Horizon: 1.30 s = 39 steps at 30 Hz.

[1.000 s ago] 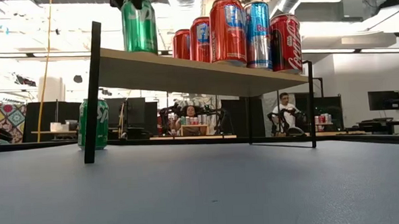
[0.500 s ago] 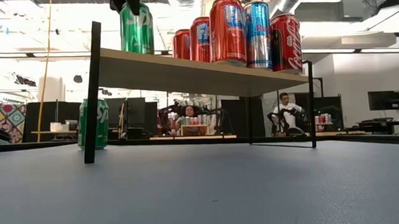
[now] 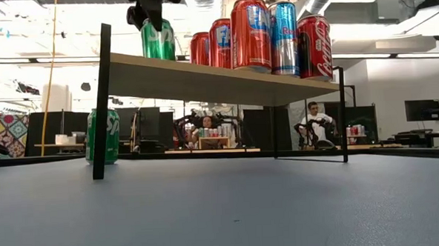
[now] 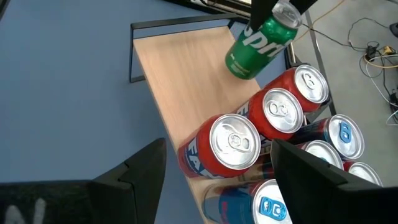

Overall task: Place canned beverage on shelf
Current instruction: Put the top green soda can on the shelf

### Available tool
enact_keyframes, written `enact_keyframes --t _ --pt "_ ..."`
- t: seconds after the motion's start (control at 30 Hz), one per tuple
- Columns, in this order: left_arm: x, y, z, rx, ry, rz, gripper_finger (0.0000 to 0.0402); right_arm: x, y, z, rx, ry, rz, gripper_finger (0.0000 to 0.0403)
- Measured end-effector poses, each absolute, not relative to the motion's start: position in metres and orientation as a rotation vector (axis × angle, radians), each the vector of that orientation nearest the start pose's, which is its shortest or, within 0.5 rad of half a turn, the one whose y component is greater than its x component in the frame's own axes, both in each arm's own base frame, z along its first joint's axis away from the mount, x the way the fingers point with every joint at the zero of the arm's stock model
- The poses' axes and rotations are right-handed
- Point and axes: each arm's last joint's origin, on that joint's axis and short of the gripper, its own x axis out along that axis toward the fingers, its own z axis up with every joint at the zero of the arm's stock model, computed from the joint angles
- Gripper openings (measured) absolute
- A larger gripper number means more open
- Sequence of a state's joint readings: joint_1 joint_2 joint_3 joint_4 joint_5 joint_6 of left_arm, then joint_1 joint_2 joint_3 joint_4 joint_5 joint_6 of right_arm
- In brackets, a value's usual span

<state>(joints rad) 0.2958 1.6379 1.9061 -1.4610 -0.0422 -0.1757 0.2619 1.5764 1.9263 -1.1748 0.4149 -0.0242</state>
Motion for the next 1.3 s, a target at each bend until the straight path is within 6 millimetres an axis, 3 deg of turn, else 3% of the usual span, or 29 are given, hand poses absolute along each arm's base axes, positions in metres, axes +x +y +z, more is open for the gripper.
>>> enact_keyframes --t 0.23,0.47,0.8,1.3 --pt "0.283 0.09 0.386 -0.311 1.201 0.37 0.0288 0.288 0.065 0.439 -0.299 0.782 -0.134 0.0273" --pt "0.283 0.09 0.387 -0.313 1.176 0.341 0.0294 0.288 0.065 0.439 -0.3 0.782 -0.134 0.0273" --pt "0.285 0.09 0.388 -0.293 1.154 0.318 0.0345 0.288 0.065 0.439 -0.3 0.782 -0.134 0.0273" --pt "0.276 0.088 0.396 -0.25 1.137 0.337 0.035 0.288 0.065 0.439 -0.299 0.78 -0.134 0.0273"
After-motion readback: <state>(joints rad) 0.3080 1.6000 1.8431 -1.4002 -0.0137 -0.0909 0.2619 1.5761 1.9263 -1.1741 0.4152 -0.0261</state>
